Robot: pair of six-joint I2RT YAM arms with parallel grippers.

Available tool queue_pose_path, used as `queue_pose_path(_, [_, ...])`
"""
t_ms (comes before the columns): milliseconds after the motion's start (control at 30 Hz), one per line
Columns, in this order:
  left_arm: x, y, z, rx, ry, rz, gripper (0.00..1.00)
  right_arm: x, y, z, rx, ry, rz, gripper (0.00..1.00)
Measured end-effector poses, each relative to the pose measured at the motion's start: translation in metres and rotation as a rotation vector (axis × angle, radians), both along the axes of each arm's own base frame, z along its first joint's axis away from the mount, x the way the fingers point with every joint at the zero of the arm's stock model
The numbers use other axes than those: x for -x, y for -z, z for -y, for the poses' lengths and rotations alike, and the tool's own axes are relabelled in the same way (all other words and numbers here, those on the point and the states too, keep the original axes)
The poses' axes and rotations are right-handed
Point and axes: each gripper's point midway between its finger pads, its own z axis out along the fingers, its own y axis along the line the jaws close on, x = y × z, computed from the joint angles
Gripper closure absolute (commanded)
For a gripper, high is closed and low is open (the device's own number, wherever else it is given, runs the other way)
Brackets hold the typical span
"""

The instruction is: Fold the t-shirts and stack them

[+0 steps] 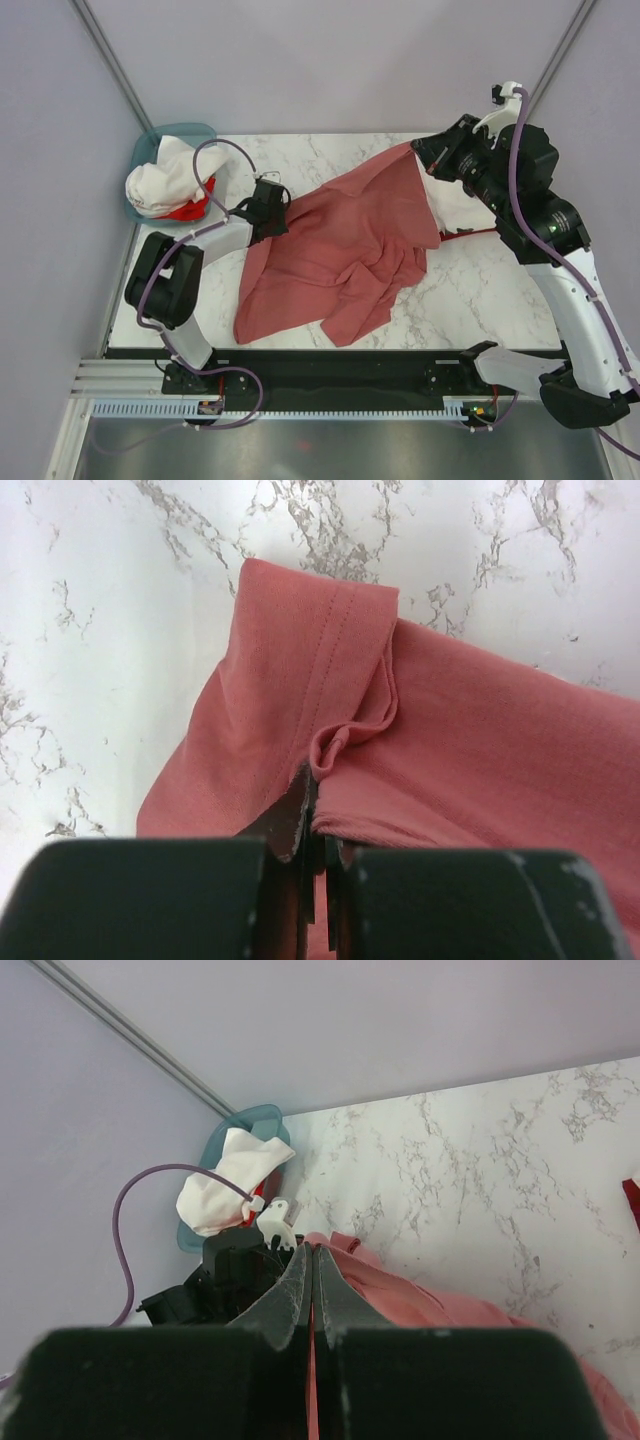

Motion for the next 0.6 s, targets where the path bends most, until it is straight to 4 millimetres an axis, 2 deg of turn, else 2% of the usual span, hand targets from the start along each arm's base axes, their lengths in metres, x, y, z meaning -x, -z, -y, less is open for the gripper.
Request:
queue_pose_path(133, [0.004, -0.012, -0.001, 0.003, -0.001, 0.014, 0.98, 0.001, -0.001, 0.003, 0.01, 0.014, -0.001, 1.0])
queue_pose_path(233, [0.013, -0.039, -0.006, 0.002, -0.009, 0.064, 0.98, -0.003, 0.004, 0.006, 0.018, 0.032, -0.001, 1.0])
queue_pose_path(333, [0.023, -0.072, -0.01, 0.015, -0.015, 0.128, 0.98, -0.005, 0.025, 0.007, 0.027, 0.035, -0.012, 1.0])
queue_pose_path(433, [0.031, -0.099, -0.014, 0.026, -0.027, 0.188, 0.98, -0.007, 0.067, 0.002, 0.046, 0.016, -0.058, 1.0])
queue_pose_path(600, [0.047, -0.12, -0.021, 0.028, -0.048, 0.225, 0.98, -0.015, 0.173, -0.008, 0.127, -0.024, -0.229, 1.0])
